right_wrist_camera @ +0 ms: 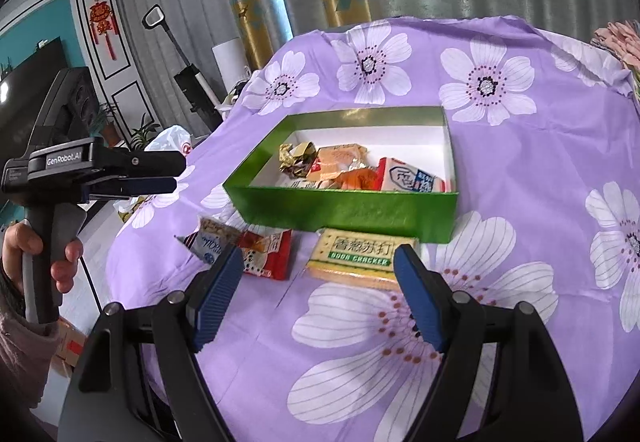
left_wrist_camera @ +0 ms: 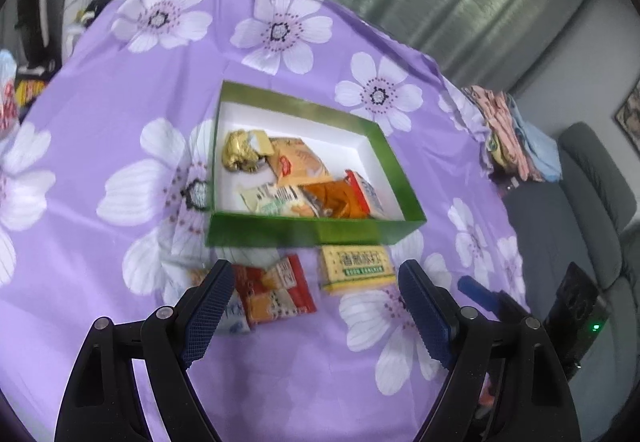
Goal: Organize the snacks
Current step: 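Move the right tool back to the red snack bag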
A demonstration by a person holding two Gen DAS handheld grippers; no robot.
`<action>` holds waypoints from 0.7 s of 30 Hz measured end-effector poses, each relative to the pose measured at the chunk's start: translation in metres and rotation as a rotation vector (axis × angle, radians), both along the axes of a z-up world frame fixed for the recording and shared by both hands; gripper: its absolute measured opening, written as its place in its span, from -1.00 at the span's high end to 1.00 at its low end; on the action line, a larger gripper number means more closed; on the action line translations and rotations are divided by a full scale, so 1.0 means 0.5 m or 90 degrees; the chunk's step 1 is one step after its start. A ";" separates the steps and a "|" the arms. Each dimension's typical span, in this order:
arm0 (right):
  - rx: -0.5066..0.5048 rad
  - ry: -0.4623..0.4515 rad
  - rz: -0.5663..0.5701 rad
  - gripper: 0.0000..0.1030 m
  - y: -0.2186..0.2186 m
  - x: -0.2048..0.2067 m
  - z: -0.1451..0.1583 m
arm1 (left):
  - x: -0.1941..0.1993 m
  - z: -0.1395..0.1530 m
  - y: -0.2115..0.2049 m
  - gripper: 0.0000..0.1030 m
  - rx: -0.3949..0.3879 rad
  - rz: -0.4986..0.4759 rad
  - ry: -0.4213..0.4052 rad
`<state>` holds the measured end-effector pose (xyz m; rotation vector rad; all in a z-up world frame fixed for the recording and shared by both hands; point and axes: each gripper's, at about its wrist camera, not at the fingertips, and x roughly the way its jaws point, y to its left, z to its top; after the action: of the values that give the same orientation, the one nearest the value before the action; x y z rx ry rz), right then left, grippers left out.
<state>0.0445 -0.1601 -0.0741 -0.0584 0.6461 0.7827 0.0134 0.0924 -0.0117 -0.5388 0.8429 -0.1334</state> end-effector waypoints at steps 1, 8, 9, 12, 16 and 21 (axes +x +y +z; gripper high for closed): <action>-0.002 0.002 0.002 -0.52 0.002 -0.003 -0.002 | -0.003 -0.004 -0.002 -0.63 -0.011 -0.002 0.002; -0.012 0.021 0.019 -0.52 0.019 -0.019 -0.023 | 0.007 -0.055 -0.037 -0.63 -0.080 -0.027 0.040; -0.017 0.026 0.022 -0.52 0.024 -0.022 -0.030 | 0.013 -0.068 -0.044 -0.63 -0.091 -0.029 0.051; -0.030 0.043 0.035 -0.52 0.040 -0.025 -0.051 | 0.031 -0.102 -0.060 -0.63 -0.104 -0.025 0.076; -0.037 0.062 0.058 -0.52 0.061 -0.027 -0.074 | 0.042 -0.141 -0.058 -0.63 -0.096 -0.006 0.106; -0.039 0.085 0.080 -0.52 0.087 -0.018 -0.093 | 0.043 -0.171 -0.028 -0.63 -0.080 0.040 0.128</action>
<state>0.0355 -0.1165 -0.1205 -0.1038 0.7981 0.8925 0.0350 0.0784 -0.0971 -0.7037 1.0166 -0.0760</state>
